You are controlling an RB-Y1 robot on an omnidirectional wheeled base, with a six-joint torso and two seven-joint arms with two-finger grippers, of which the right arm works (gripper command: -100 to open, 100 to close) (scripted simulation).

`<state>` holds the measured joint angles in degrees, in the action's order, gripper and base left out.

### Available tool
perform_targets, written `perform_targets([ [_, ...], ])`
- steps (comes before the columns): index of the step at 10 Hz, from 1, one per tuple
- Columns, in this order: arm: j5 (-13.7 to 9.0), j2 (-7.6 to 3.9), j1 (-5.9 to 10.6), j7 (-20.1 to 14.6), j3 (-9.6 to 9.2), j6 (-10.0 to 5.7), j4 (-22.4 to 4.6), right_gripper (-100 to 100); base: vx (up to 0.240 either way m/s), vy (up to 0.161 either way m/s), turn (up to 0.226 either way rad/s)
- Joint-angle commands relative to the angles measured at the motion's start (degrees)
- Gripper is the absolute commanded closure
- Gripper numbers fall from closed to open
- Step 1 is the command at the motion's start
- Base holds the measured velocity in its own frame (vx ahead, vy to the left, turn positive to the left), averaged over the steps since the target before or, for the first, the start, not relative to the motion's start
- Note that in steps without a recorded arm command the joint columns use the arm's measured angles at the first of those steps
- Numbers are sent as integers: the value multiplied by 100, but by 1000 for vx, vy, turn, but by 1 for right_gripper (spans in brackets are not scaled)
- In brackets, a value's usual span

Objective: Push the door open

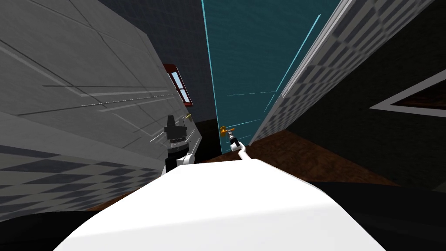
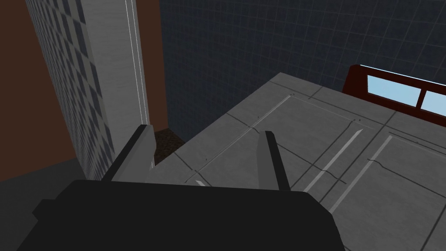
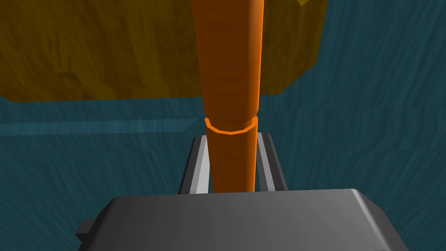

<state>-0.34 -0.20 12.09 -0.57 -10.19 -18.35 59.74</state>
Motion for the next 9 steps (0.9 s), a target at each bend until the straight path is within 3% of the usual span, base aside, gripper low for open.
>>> perform_targets([
  [1, -19, -109, 14, 10, 119, -8, 113, 100, 141, 115, -44],
  [9, -94, -284, 68, 121, 627, -13, 32, 100, 151, 115, -64],
])
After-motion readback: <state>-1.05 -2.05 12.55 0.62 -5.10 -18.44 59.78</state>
